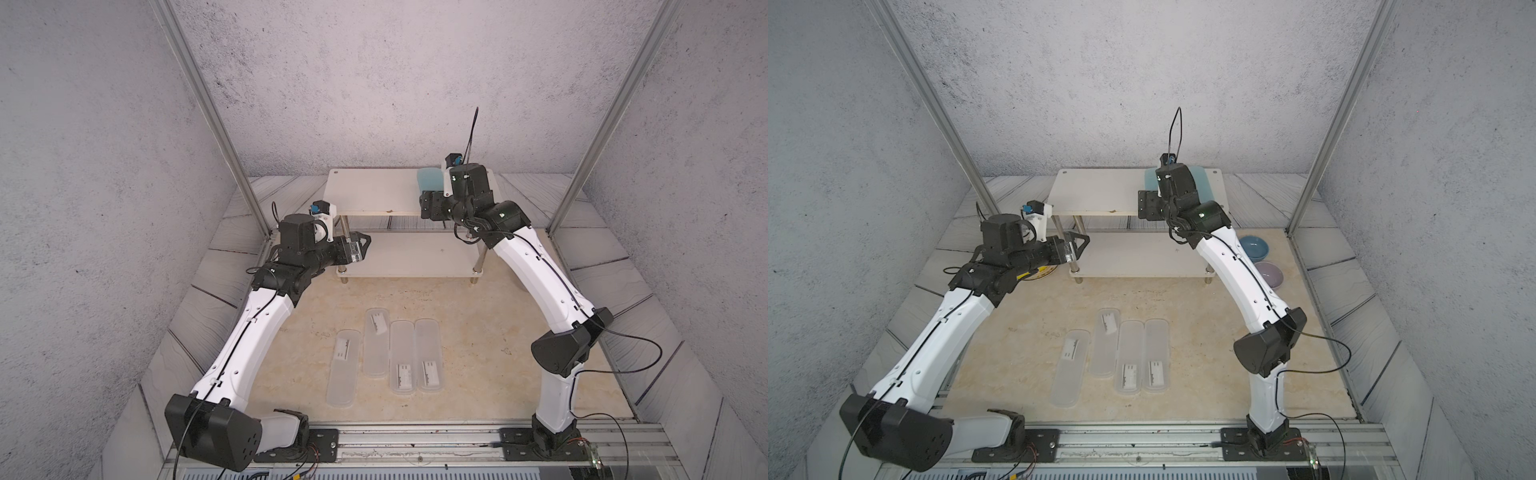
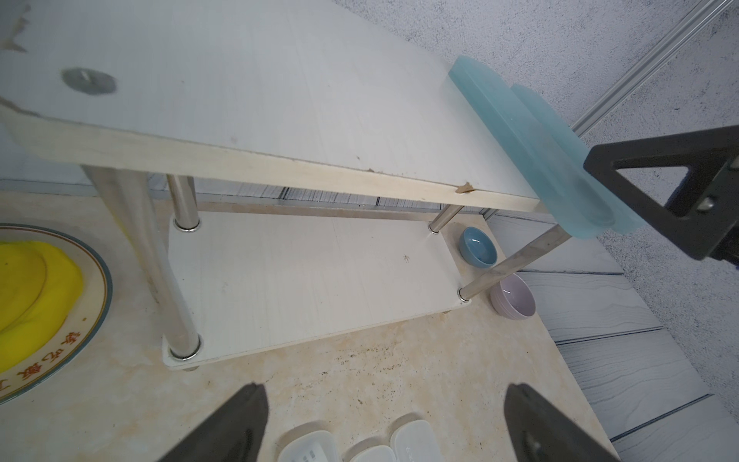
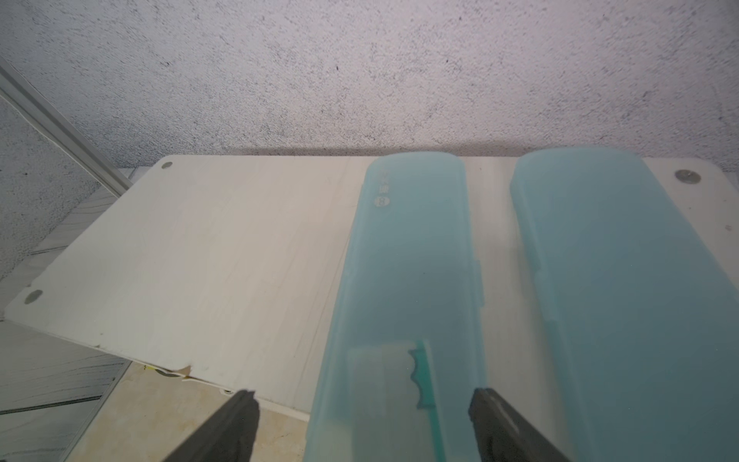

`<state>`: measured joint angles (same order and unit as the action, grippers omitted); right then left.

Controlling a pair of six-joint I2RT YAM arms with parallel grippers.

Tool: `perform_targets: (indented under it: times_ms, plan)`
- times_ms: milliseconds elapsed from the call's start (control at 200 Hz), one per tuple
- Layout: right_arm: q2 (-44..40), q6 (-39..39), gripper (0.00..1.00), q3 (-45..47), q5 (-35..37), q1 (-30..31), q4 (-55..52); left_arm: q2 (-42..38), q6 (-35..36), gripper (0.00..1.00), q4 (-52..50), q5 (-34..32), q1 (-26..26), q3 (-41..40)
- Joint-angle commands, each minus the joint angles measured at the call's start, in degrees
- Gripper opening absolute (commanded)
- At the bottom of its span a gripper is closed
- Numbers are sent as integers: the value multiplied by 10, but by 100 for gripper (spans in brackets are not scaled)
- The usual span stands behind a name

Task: Place the pencil cases on the shelf according to color
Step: Place the pencil case on the shelf.

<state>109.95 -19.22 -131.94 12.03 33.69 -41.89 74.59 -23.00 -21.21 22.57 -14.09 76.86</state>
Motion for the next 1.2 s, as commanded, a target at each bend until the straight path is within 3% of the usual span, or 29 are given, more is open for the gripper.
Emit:
perform_targets:
  times_ms: [0,140,310,505,801,1036,1196]
  plan:
    - [-38,14,91,-22,12,-2,11,-16,3,99,-4,-7,4,-6]
    - [-69,48,91,-24,40,-2,-10,-26,15,99,-16,-31,5,-10]
    - [-156,58,91,56,37,-2,-4,-35,-12,99,-2,-18,15,-32]
    - [-316,30,91,267,-2,0,30,-51,-87,99,43,40,26,-93]
    - [-495,-57,89,580,-52,20,19,-134,-82,99,24,-16,26,-217]
    - [-537,-175,88,762,-92,40,49,-137,-110,99,18,-18,26,-282]
    - [-463,-238,88,861,-124,90,106,-130,-164,99,39,0,21,-322]
